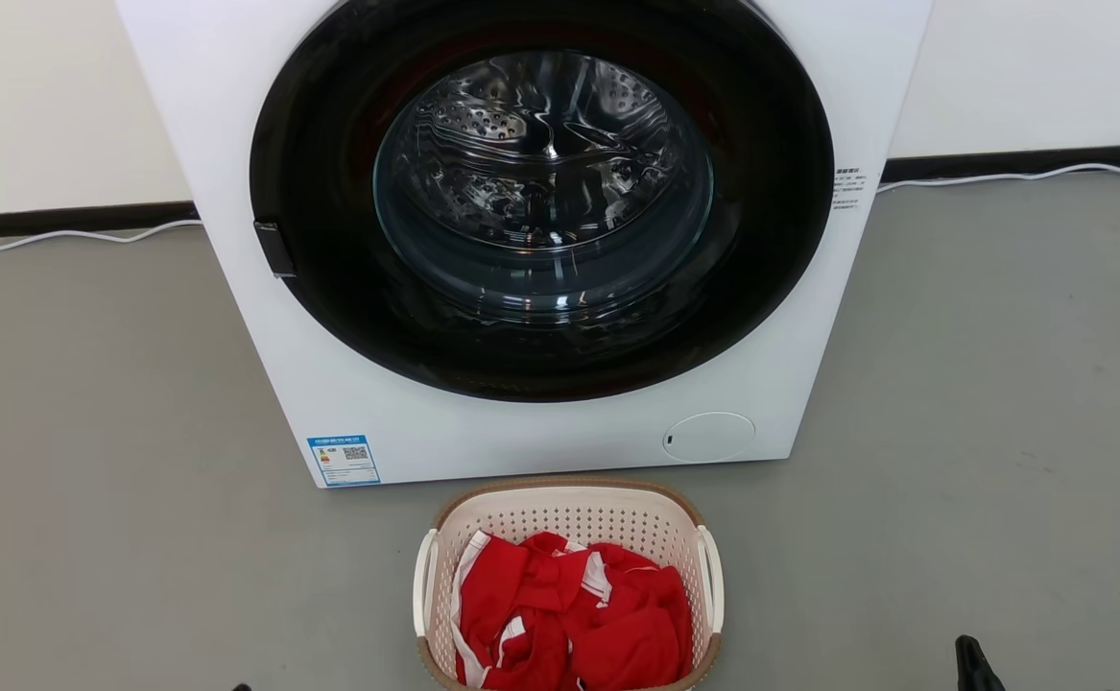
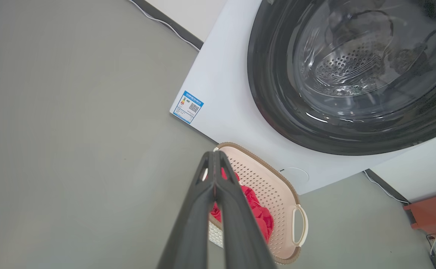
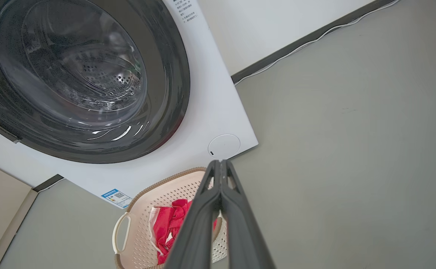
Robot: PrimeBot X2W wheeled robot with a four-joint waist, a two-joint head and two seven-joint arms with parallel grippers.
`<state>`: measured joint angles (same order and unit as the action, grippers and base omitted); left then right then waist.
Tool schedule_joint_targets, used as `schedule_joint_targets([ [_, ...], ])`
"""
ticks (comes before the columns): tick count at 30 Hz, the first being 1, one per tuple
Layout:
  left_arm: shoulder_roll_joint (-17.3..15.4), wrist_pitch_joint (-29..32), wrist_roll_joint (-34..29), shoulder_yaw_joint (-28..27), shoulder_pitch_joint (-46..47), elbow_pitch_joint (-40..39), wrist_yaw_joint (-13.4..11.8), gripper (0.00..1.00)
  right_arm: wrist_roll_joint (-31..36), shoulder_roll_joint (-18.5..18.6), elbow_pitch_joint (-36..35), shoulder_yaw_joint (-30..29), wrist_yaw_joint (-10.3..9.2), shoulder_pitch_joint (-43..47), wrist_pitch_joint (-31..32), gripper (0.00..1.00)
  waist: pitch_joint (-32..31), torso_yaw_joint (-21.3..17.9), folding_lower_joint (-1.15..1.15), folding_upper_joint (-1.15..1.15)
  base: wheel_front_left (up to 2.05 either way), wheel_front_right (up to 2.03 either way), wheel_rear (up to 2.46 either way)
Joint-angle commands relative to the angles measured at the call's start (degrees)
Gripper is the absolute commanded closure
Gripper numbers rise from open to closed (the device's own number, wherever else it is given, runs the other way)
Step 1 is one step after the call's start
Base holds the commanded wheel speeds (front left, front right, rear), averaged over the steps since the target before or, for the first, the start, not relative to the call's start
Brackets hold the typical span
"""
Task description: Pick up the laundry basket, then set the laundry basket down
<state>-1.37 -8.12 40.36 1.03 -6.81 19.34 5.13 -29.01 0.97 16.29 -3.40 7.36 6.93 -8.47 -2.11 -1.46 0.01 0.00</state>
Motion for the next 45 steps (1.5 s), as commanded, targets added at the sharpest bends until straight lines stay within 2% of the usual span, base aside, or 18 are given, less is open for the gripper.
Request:
schedule_joint_targets([
  [1, -0.82, 0.23, 1.28, -0.98, 3.1, -1.64, 0.65, 1.0, -1.64, 0.9, -1.38, -0.11, 0.04, -2.72, 0.53, 1.0, 0.03, 0.02, 0.0, 0.0, 0.0, 0.0, 0.0],
  [45, -1.17, 7.49, 26.76, -4.3, 8.1, -3.47, 1.51, 1.0, -32.66, 1.41, -1.83, -1.63, 0.09, -7.96, 7.8, 1.0, 1.17, 0.75, 0.0, 0.0, 0.0, 0.0, 0.0],
])
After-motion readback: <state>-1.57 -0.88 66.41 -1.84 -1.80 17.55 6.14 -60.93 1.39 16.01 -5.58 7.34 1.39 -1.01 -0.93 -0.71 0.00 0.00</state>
